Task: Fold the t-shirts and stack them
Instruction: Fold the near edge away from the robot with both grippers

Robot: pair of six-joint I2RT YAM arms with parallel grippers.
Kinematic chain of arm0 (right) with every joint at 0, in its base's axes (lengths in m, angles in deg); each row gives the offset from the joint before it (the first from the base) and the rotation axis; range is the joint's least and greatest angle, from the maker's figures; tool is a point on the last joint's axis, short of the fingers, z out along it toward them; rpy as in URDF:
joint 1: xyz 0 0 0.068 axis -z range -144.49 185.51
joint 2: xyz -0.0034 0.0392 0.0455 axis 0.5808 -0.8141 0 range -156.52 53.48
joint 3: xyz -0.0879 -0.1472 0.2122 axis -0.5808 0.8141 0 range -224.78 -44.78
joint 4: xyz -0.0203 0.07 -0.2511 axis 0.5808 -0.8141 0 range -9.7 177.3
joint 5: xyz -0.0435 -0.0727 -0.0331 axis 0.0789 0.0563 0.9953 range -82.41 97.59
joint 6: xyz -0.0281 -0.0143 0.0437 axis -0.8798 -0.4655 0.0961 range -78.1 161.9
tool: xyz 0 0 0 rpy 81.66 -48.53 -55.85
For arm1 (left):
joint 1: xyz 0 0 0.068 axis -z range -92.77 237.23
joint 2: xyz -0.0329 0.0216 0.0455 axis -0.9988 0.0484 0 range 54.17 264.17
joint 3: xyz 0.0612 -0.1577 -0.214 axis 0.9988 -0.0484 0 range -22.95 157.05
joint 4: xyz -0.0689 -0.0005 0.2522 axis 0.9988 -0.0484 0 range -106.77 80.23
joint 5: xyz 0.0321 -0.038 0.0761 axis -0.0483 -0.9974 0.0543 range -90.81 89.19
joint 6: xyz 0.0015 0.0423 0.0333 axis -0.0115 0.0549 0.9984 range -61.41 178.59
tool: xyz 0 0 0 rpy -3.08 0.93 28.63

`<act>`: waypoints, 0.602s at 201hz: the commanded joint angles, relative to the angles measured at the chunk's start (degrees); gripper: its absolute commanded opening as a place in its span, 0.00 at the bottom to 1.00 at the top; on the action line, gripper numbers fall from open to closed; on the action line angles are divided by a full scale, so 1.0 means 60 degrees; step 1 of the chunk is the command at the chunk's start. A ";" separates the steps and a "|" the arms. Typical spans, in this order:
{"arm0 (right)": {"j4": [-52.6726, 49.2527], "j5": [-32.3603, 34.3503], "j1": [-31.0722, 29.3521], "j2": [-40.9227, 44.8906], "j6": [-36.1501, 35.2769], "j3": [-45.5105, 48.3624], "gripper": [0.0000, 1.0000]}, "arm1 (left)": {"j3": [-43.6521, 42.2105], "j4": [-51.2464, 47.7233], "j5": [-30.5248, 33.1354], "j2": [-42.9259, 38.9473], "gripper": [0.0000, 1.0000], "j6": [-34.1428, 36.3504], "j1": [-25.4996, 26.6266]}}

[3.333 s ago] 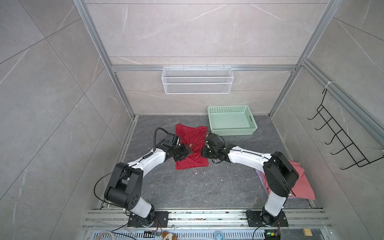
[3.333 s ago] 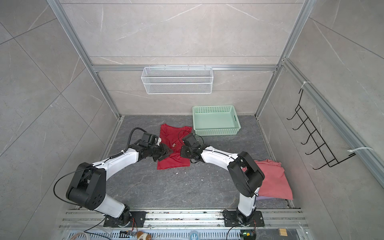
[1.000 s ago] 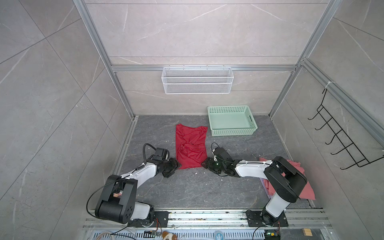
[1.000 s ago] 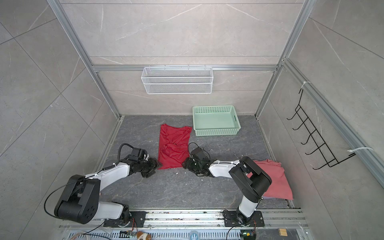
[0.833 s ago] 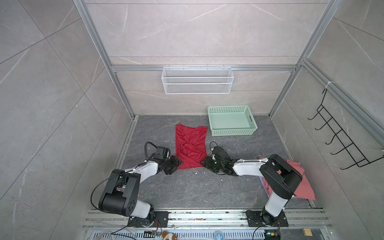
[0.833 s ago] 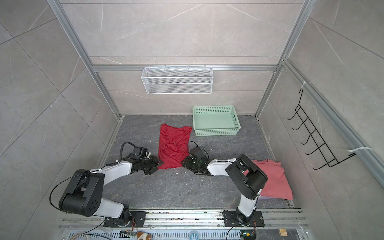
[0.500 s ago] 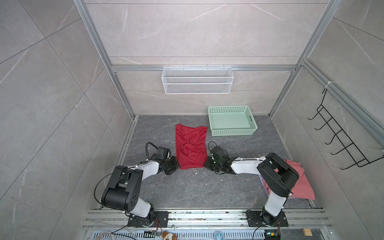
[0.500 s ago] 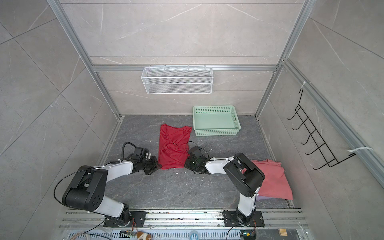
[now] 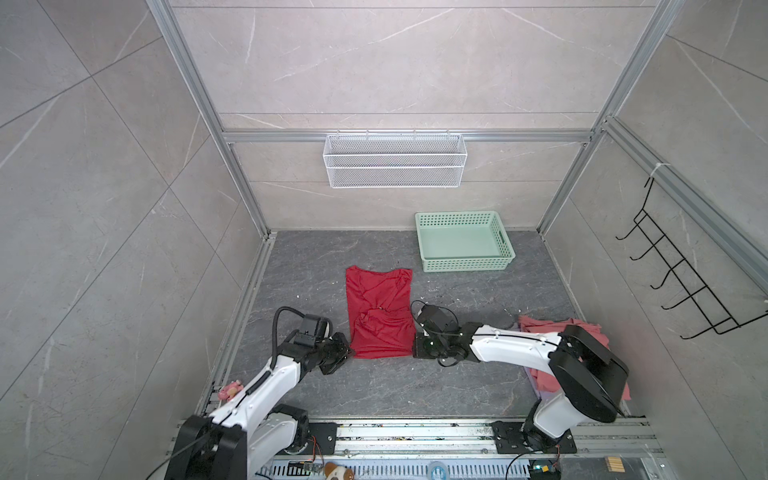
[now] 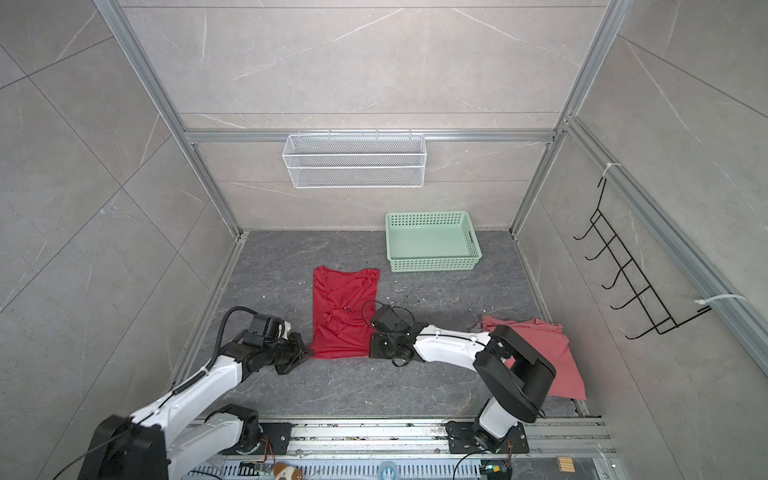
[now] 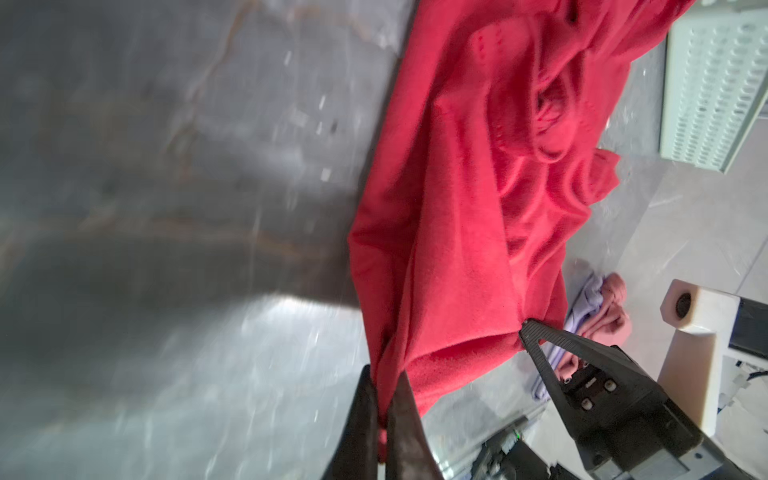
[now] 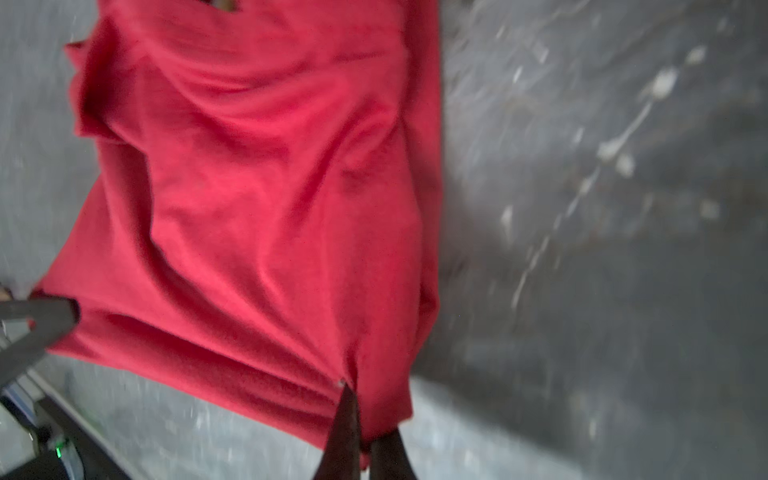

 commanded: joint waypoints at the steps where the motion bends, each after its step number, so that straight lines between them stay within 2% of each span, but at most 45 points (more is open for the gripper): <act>1: -0.1299 0.1126 -0.0433 0.1061 -0.0032 0.0021 0.00 | 0.0297 -0.2179 0.0425 -0.1512 0.00 -0.0452 -0.0011; 17: -0.1457 0.1456 -0.0676 0.1517 0.0045 -0.0319 0.00 | 0.0835 -0.2858 0.0570 -0.2065 0.00 -0.0435 0.0004; 38: -0.1422 0.1713 -0.0692 0.1502 -0.0123 -0.0995 0.01 | 0.1637 -0.2648 0.0490 -0.1683 0.00 -0.0212 0.0003; 80: -0.1735 0.2487 -0.0514 0.0132 -0.0676 -0.2953 0.02 | 0.3720 -0.1338 0.0609 0.0729 0.00 0.0975 -0.0005; 121: -0.1271 0.1839 0.0513 -0.1519 -0.0627 -0.4278 0.03 | 0.5631 -0.0303 0.0816 0.3581 0.00 0.1835 -0.0164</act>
